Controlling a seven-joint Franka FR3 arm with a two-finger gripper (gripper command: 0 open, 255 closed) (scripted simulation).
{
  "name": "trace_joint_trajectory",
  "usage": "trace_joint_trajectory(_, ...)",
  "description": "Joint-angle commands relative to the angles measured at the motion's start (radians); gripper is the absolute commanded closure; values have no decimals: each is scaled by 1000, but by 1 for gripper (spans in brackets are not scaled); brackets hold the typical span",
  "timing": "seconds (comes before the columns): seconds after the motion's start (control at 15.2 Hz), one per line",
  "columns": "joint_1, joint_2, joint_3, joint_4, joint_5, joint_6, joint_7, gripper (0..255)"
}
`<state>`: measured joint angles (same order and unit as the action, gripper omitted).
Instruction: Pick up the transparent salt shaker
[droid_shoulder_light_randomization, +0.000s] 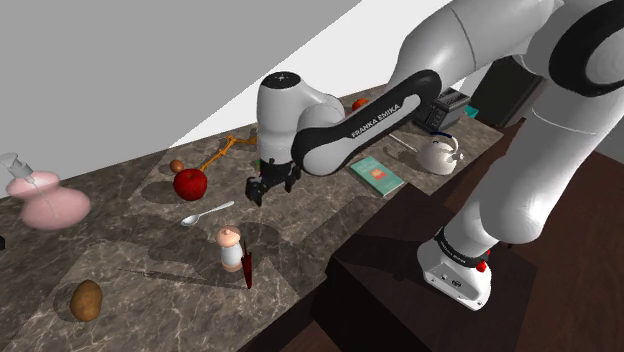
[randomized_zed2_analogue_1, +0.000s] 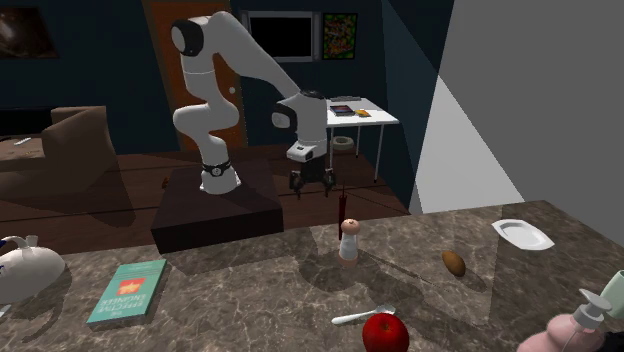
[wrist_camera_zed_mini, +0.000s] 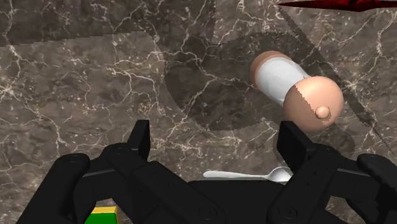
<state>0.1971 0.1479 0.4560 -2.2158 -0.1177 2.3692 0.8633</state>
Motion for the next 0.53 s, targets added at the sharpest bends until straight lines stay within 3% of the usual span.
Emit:
trace_joint_trajectory(0.0, 28, 79, -3, 63, -57, 10, 66, 0)
trace_joint_trajectory(0.46, 160, 353, -60, 324, -207, 7, 228, 0)
